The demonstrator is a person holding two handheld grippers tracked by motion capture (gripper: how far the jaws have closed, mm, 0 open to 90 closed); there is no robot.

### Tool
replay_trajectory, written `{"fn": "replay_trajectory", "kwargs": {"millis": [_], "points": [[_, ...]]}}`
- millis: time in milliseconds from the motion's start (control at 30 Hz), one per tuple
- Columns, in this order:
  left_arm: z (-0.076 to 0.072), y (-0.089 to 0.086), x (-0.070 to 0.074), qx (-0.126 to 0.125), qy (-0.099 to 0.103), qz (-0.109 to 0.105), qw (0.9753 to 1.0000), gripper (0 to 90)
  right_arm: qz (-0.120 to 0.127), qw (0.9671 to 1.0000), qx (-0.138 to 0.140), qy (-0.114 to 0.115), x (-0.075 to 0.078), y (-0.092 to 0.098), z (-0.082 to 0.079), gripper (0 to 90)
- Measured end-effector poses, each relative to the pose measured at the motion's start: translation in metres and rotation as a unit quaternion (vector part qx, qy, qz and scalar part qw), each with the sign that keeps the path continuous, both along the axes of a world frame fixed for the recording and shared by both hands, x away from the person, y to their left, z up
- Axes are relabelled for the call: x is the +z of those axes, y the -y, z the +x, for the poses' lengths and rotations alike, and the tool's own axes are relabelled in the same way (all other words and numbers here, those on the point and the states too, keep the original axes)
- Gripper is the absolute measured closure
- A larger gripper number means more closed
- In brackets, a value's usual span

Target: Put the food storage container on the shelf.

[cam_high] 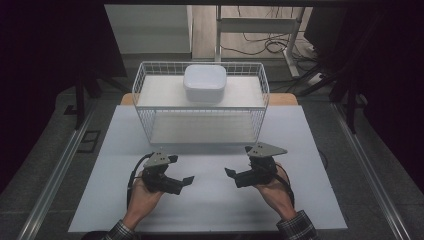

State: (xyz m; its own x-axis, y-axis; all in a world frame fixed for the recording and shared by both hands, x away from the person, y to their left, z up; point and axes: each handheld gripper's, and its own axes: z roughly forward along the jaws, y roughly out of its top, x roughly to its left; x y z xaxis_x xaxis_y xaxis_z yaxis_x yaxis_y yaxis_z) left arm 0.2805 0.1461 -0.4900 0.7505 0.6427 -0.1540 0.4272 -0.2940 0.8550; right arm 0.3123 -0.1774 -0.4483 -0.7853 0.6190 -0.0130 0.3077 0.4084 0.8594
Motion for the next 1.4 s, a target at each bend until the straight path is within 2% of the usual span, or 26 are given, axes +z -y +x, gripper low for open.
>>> {"fn": "replay_trajectory", "kwargs": {"millis": [433,967,1400], "points": [[-0.015,-0.019,-0.008,0.021,-0.005,-0.005,0.9998,4.4,-0.001,0.9995,-0.03,0.012,-0.011,0.025,-0.014,0.0],[-0.034,-0.045,-0.02,0.049,-0.02,0.014,0.9985,4.2,-0.004,0.9979,-0.064,0.002,-0.021,0.06,-0.032,0.0],[-0.052,-0.068,-0.027,0.075,-0.034,0.022,0.9964,4.0,-0.03,0.9955,-0.089,-0.013,-0.033,0.078,-0.044,0.0]]}}
